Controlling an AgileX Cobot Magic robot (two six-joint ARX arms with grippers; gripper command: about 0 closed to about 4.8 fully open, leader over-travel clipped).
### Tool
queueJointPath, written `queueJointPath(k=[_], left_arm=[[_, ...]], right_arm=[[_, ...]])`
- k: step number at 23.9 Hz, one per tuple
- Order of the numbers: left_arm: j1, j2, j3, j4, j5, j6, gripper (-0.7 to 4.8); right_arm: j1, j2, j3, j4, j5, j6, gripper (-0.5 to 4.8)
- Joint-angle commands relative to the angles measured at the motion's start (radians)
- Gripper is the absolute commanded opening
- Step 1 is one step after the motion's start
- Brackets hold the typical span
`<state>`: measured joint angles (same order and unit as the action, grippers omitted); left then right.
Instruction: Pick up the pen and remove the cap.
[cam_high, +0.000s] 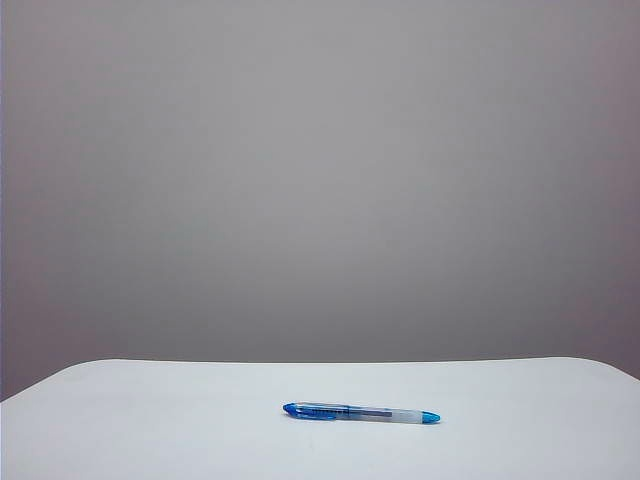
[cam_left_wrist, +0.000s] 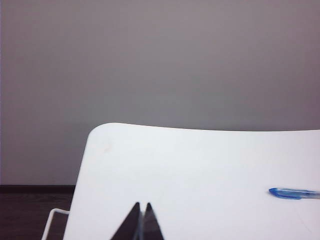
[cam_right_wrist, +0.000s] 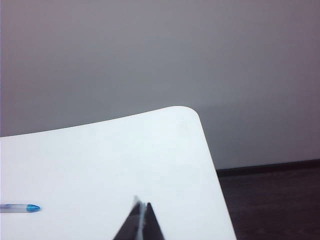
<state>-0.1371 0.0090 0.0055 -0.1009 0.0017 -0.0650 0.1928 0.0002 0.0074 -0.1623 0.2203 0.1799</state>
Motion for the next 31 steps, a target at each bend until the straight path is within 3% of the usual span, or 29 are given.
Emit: queueJointPath(k=[1, 9, 14, 16, 22, 24, 31], left_arm=[[0.0, 0.002, 0.002, 0.013, 0.021, -0.025, -0.04], [0.0, 0.002, 0.002, 0.022, 0.021, -0.025, -0.03], [0.0, 0.003, 0.023, 0.088, 0.025, -0.128, -0.05], [0.0, 0.006, 0.077, 0.103, -0.023, -0.127, -0.05], [0.0, 0.138, 0.188, 0.079, -0.016, -0.124, -0.05], [0.0, 0.252, 0.247, 0.08, 0.023, -0.085, -0.05], [0.0, 0.581, 0.455, 0.109, 0.139, 0.068, -0.04]], right_arm=[[-0.001, 0.0, -0.006, 0.025, 0.006, 0.013, 0.0], [0.0, 0.0, -0.006, 0.026, 0.002, 0.008, 0.0], [0.0, 0.002, -0.006, 0.101, -0.119, 0.04, -0.01], [0.0, 0.002, -0.004, 0.187, -0.124, 0.077, -0.01], [-0.001, 0.022, 0.003, 0.204, -0.13, 0.158, -0.01], [-0.001, 0.056, 0.037, 0.216, -0.129, 0.178, -0.01], [-0.002, 0.328, 0.244, 0.24, -0.196, 0.013, -0.01]])
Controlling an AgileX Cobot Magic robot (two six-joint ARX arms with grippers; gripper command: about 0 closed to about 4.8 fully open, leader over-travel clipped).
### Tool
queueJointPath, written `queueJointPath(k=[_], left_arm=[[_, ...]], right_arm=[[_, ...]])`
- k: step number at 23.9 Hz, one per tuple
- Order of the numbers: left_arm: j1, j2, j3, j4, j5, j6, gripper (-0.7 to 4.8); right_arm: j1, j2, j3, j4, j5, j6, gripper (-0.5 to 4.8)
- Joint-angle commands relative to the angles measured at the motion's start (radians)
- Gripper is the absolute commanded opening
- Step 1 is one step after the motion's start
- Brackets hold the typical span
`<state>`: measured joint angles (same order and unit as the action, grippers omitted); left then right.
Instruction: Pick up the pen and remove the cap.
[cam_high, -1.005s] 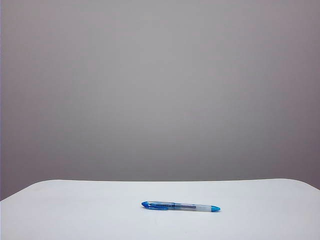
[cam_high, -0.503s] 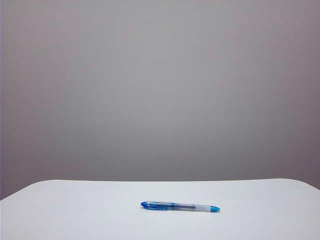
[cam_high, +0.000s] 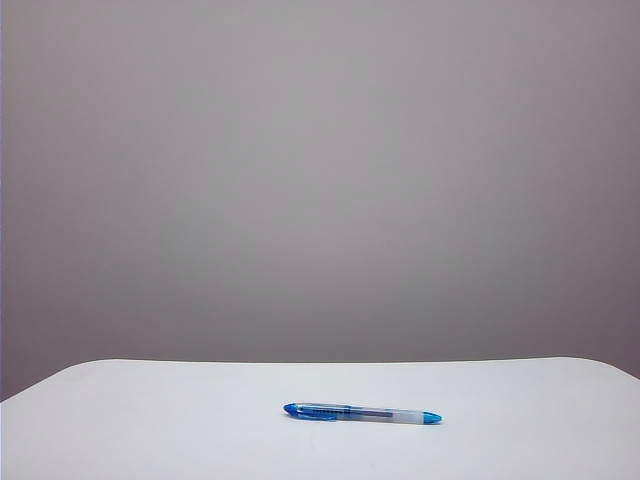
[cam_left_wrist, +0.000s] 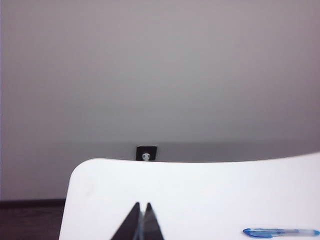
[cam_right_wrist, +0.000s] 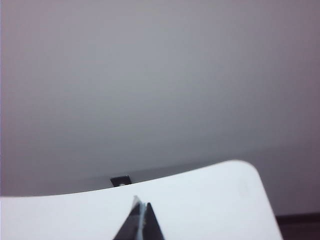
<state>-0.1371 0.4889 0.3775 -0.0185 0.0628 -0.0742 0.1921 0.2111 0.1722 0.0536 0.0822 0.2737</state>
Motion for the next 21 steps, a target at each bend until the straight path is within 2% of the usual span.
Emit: queueJointPath(k=[1, 5, 8, 10, 11, 16, 21], left_arm=[[0.0, 0.192, 0.146, 0.026, 0.136, 0.111, -0.03], [0.0, 0.412, 0.313, -0.031, 0.25, 0.155, -0.03], [0.0, 0.509, 0.401, -0.122, 0.265, 0.222, -0.03], [-0.001, 0.616, 0.495, -0.214, 0.264, 0.248, -0.03], [-0.001, 0.636, 0.512, -0.232, 0.263, 0.251, -0.03], [-0.005, 0.748, 0.574, -0.257, 0.248, 0.261, -0.04], [-0.068, 0.862, 0.588, -0.246, 0.114, 0.261, -0.04]], right_arm=[[-0.001, 0.226, 0.151, 0.027, -0.108, -0.111, 0.0], [-0.006, 0.569, 0.388, -0.004, -0.233, -0.273, 0.0], [-0.008, 0.766, 0.557, -0.084, -0.343, -0.345, 0.07], [-0.016, 0.996, 0.77, -0.19, -0.443, -0.392, 0.57], [-0.016, 1.053, 0.823, -0.211, -0.455, -0.414, 0.57], [-0.011, 1.307, 1.024, -0.261, -0.477, -0.528, 0.57], [0.006, 1.496, 1.13, -0.29, -0.533, -0.579, 0.58]])
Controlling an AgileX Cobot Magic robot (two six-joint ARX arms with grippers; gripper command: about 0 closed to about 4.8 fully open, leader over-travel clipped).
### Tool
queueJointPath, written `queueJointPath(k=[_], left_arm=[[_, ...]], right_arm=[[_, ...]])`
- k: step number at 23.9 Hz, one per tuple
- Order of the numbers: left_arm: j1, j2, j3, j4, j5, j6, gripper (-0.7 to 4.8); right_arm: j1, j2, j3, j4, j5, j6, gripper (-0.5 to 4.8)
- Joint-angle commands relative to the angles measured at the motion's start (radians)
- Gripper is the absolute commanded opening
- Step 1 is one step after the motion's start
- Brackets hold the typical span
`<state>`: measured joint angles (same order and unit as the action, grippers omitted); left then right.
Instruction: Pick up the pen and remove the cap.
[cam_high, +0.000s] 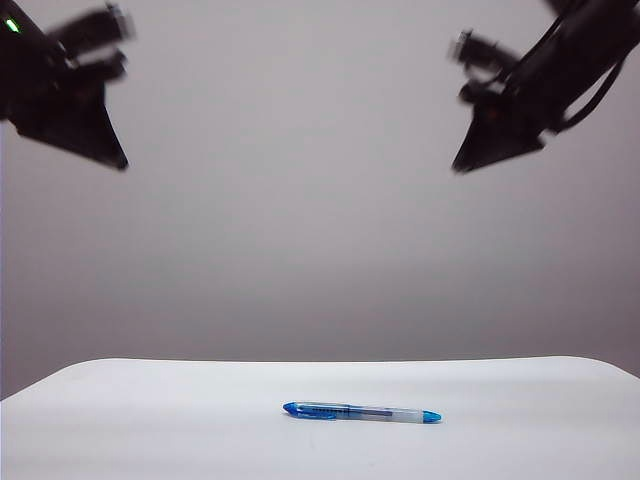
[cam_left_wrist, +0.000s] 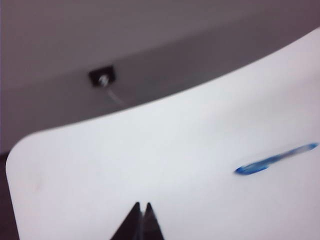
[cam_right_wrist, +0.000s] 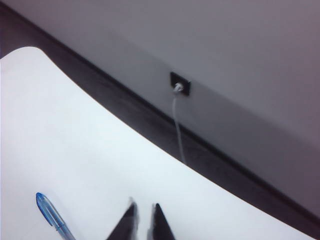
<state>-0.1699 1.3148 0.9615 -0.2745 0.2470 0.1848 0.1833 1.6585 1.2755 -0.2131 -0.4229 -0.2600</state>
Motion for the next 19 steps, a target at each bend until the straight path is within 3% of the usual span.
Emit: queueJointPath(k=[1, 4, 7, 11, 13, 14, 15, 18, 19], left_arm=[[-0.051, 0.06, 0.004, 0.024, -0.071, 0.003, -0.03], [-0.124, 0.132, 0.009, 0.05, -0.067, 0.011, -0.02], [-0.183, 0.194, 0.022, 0.046, -0.068, 0.026, 0.04], [-0.202, 0.215, 0.021, 0.042, -0.066, 0.028, 0.41], [-0.205, 0.218, 0.022, 0.037, -0.05, 0.047, 0.9], [-0.205, 0.218, 0.022, 0.037, -0.04, 0.05, 0.9], [-0.204, 0.218, 0.022, 0.037, -0.029, 0.052, 1.06], [-0.204, 0.218, 0.024, 0.036, 0.006, 0.054, 1.83], [-0.204, 0.218, 0.029, 0.036, 0.023, 0.054, 1.84]], right_arm=[[0.024, 0.081, 0.045, -0.044, -0.024, -0.098, 0.59], [0.061, 0.171, 0.099, -0.137, -0.011, -0.261, 0.61], [0.095, 0.258, 0.145, -0.197, 0.014, -0.312, 1.26], [0.119, 0.319, 0.15, -0.239, 0.055, -0.409, 1.5], [0.123, 0.367, 0.15, -0.296, 0.062, -0.48, 1.62], [0.124, 0.381, 0.15, -0.311, 0.053, -0.486, 1.95], [0.125, 0.403, 0.15, -0.33, 0.031, -0.487, 2.71], [0.137, 0.425, 0.15, -0.357, -0.026, -0.516, 2.97], [0.156, 0.428, 0.15, -0.36, -0.028, -0.545, 2.98]])
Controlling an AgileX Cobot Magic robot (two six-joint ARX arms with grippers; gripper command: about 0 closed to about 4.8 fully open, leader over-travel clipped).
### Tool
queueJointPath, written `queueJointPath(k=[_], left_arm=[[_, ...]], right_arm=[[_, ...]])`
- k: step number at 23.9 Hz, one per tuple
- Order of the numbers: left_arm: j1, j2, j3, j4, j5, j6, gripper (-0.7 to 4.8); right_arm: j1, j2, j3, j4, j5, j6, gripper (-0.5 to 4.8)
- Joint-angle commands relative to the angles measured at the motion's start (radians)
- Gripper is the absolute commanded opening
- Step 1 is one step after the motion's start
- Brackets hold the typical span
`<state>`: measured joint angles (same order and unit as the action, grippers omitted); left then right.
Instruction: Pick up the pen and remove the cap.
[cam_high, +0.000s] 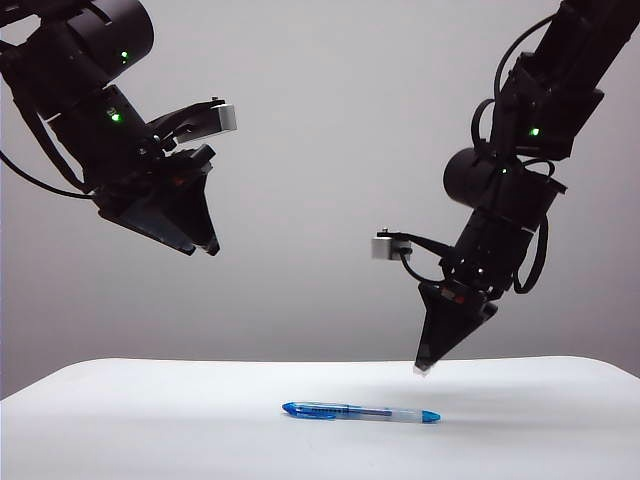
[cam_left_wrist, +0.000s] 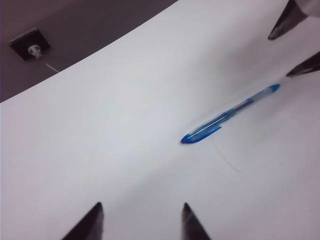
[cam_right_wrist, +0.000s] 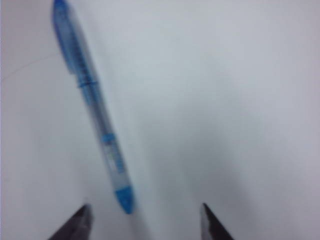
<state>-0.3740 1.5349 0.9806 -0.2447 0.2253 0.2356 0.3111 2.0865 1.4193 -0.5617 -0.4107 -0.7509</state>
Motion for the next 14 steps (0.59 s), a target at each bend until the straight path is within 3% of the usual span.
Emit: queueJointPath(k=[1, 7, 14], left_arm=[[0.0, -0.002, 0.012, 0.006, 0.056, 0.003, 1.84], [0.0, -0.002, 0.014, -0.006, 0.075, 0.004, 1.84], [0.0, -0.002, 0.014, -0.11, 0.075, 0.101, 1.83]], right_arm=[[0.035, 0.001, 0.006, -0.008, -0.036, -0.067, 3.06], [0.077, 0.03, 0.006, 0.074, -0.008, -0.094, 3.25], [0.082, 0.082, 0.007, 0.138, 0.008, -0.094, 3.23]])
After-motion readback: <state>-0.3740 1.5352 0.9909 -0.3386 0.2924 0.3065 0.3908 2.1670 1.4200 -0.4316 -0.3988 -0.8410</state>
